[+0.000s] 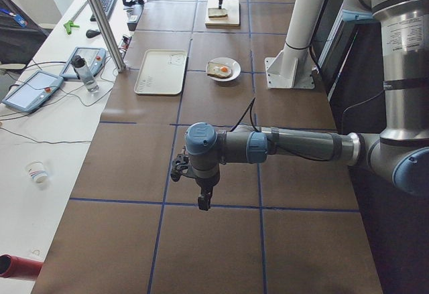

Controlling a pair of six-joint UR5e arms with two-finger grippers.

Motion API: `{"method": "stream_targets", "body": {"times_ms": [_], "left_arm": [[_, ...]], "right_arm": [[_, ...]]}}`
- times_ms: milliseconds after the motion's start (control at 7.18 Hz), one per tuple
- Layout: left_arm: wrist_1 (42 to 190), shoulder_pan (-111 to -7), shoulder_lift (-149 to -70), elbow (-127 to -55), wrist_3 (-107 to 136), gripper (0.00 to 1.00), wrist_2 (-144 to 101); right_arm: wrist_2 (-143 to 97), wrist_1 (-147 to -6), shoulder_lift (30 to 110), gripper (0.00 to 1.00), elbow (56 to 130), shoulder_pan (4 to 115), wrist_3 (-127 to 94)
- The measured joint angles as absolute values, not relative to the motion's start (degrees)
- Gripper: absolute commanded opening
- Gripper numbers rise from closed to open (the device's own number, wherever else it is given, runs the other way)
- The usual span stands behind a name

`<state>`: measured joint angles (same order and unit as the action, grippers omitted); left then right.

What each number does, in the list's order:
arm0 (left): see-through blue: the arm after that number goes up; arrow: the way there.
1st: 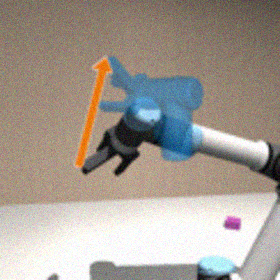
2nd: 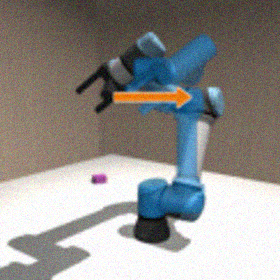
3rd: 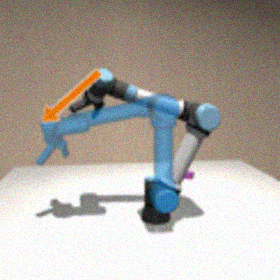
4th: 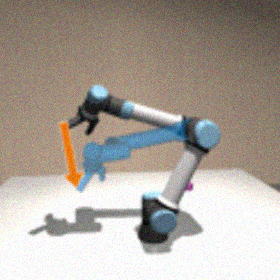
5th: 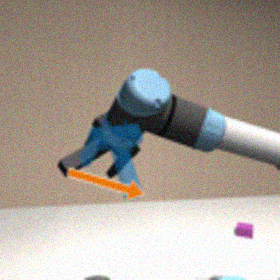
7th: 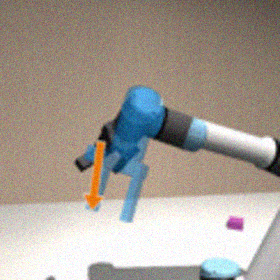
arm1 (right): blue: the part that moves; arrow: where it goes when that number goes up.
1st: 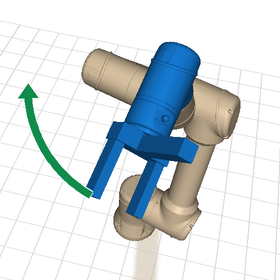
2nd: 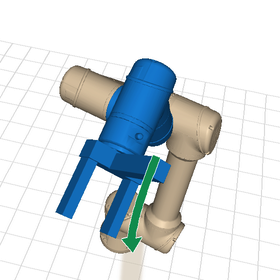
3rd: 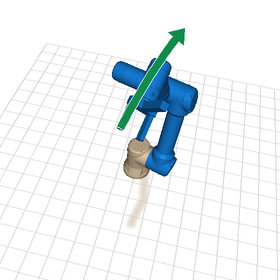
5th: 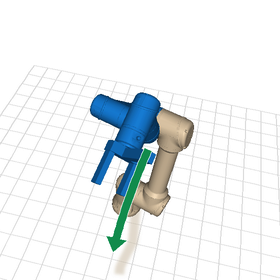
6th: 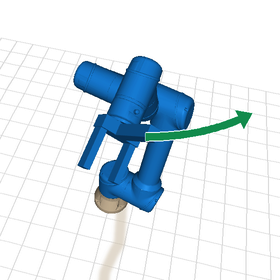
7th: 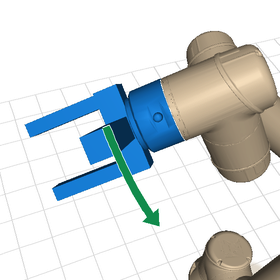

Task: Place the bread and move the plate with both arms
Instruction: 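Lift the bread slice and carry it over the plate with the right gripper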

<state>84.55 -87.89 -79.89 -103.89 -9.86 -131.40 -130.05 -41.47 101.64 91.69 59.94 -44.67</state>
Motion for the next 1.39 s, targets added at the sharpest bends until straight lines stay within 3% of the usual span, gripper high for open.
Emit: {"method": "stream_targets", "body": {"times_ms": [557, 975, 1392], "left_arm": [[84.55, -87.89, -79.94, -103.89, -9.87, 1.0, -131.4], [84.55, -87.89, -79.98, -103.96, -9.89, 1.0, -131.42], [84.55, -87.82, -80.07, -104.03, -9.87, 1.0, -131.48]], "right_arm": [[-141.26, -43.54, 97.05, 0.0, 97.79, 65.0, -53.41], [-143.72, -45.89, 83.82, 0.0, 99.9, 62.61, -66.92], [-136.83, -46.0, 70.79, 0.0, 99.59, 51.84, -76.69]]}}
